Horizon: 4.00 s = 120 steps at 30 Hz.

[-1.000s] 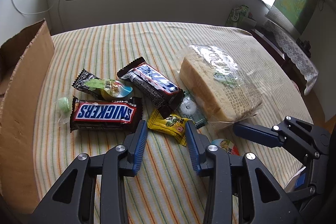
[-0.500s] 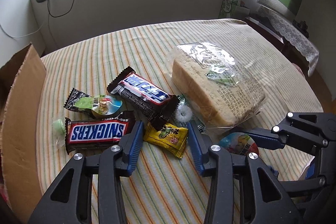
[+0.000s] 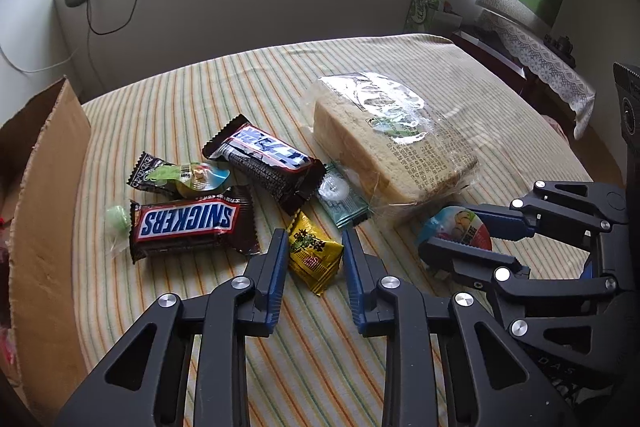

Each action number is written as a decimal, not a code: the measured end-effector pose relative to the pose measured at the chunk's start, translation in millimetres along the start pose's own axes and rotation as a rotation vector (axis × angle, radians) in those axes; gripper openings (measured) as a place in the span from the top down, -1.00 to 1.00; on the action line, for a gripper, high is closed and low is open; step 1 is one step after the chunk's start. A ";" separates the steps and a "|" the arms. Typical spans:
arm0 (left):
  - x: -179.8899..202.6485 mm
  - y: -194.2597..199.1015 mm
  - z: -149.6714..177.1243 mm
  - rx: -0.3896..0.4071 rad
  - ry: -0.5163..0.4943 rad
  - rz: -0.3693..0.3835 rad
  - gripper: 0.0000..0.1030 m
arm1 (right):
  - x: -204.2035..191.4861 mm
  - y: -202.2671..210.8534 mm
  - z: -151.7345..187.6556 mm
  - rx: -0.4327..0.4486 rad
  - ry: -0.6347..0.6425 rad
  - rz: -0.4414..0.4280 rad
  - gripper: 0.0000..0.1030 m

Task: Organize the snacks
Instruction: 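Grasp the colorful pouch with the right tool while the left grasps the yellow packet, then drop the colorful pouch into the box with the right tool while the left drops the yellow packet, then move the open right tool back over the wrapped bread loaf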

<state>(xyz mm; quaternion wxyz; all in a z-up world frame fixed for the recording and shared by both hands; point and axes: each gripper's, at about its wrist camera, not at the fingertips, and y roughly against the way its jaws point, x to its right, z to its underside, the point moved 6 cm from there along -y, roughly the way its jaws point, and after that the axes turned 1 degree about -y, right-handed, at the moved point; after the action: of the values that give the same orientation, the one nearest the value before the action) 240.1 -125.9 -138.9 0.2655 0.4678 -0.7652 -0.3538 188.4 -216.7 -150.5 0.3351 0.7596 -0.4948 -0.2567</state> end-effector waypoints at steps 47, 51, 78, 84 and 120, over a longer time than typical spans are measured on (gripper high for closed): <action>-62.8 83.0 10.4 0.190 0.236 -0.008 0.59 | -39.4 23.5 -44.0 0.083 0.027 -0.018 0.50; -84.1 103.6 14.6 0.230 0.262 -0.034 0.59 | -57.3 20.4 -64.4 0.098 0.055 -0.038 0.50; -193.7 149.7 59.7 0.304 0.442 -0.187 0.58 | -185.9 -61.4 -175.2 0.070 0.172 -0.157 0.50; -200.3 148.6 62.6 0.304 0.458 -0.184 0.58 | -197.4 -79.6 -183.3 0.047 0.181 -0.162 0.50; -165.6 151.4 48.5 0.314 0.427 -0.155 -0.20 | -158.1 -32.4 -181.7 0.131 0.137 -0.162 -0.49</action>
<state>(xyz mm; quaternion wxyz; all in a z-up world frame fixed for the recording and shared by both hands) 194.2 85.3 -61.3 0.3171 0.6244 -0.6994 -0.1433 278.5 -15.1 -49.0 0.2958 0.8331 -0.4235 -0.1975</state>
